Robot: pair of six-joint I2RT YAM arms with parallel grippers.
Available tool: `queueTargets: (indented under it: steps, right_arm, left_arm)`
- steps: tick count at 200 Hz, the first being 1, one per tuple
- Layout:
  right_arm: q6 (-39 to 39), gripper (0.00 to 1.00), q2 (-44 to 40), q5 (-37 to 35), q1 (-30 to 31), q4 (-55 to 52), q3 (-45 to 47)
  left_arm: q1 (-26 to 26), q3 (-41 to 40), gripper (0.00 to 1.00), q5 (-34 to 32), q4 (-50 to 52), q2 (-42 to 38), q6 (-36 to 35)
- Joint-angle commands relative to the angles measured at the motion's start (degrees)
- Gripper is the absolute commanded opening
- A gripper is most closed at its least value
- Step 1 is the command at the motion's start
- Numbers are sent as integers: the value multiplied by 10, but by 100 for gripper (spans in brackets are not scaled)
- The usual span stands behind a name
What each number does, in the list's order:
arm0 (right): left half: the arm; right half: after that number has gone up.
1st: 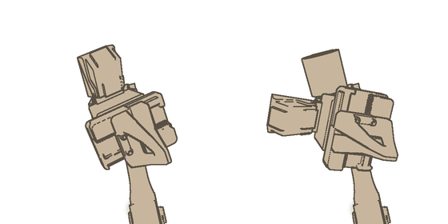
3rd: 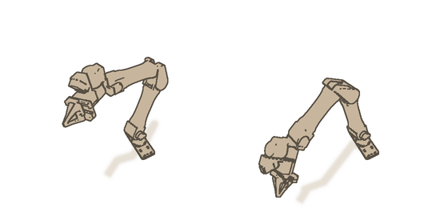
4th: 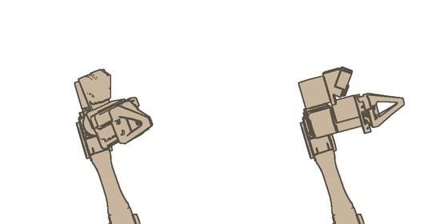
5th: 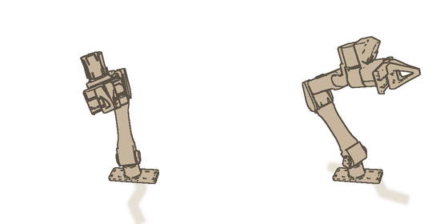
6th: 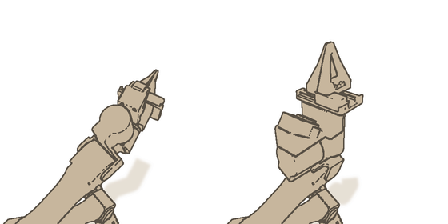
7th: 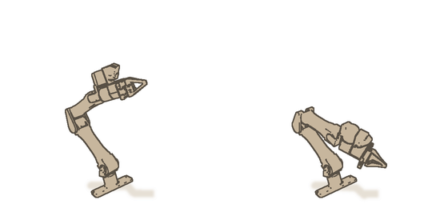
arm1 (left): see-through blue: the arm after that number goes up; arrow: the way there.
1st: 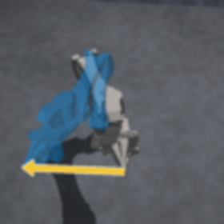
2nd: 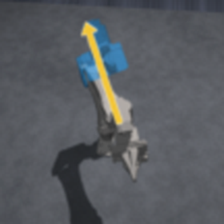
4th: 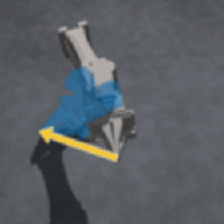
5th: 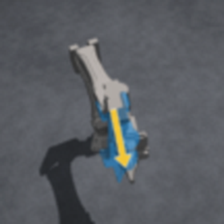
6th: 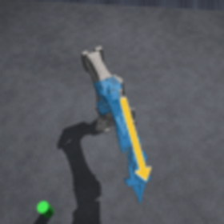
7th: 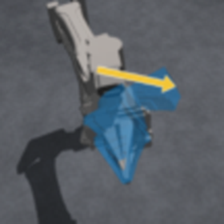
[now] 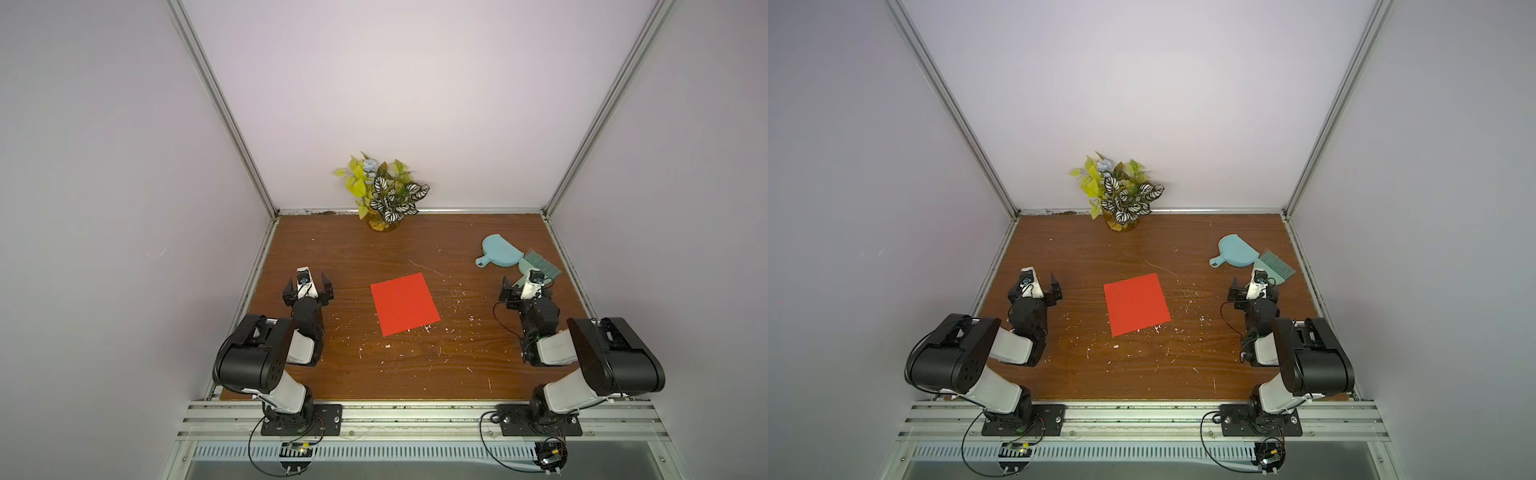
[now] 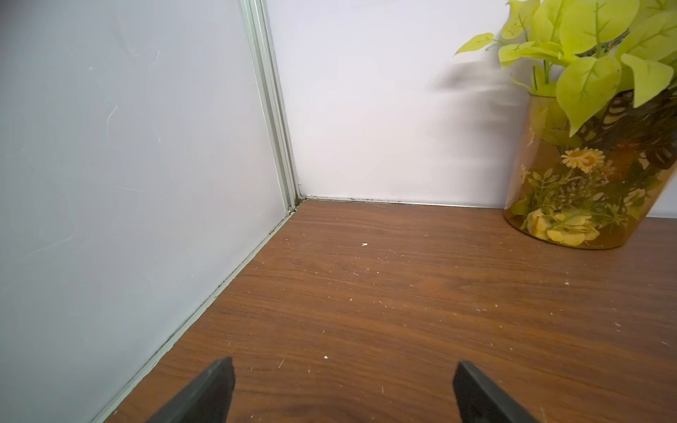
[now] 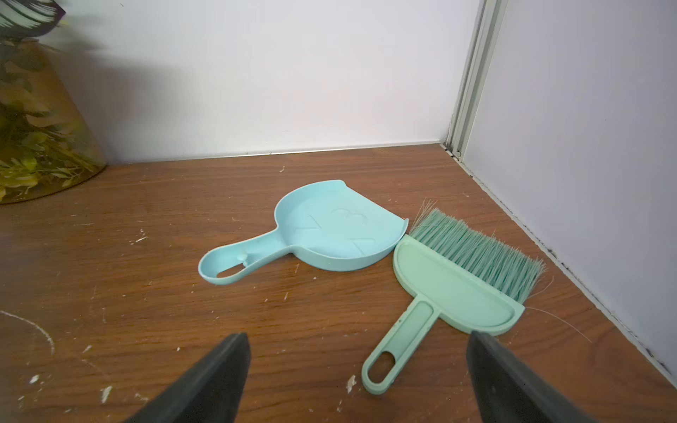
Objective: Fold the square paper diagonally
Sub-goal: Pick up the paper from the center of the board.
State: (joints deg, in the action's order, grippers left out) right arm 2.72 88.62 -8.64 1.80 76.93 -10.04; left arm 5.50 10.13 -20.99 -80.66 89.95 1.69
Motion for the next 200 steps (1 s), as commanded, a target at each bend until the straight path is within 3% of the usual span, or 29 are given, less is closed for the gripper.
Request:
queueTargets:
  steps: [1, 102, 132, 138, 163, 200]
  right_arm:
    - [-7, 99, -2, 3, -1, 27, -4]
    - [-1, 99, -6, -1, -1, 30, -2]
    - [-10, 99, -99, 11, -1, -88, -23]
    - [-7, 99, -129, 17, -1, -137, -38]
    - [34, 99, -211, 77, 1, -338, -120]
    - [107, 99, -223, 125, 32, -565, -245]
  left_arm:
    - [-8, -2, 97, 5, 2, -2, 3]
    - [-8, -7, 97, -5, -10, -6, 6]
    - [-5, -48, 97, 19, -51, -42, -9]
    - [7, -54, 97, -3, -68, -51, -21]
    - [52, -14, 97, -62, 90, -162, -43]
    - [52, 121, 97, -10, 432, -286, 101]
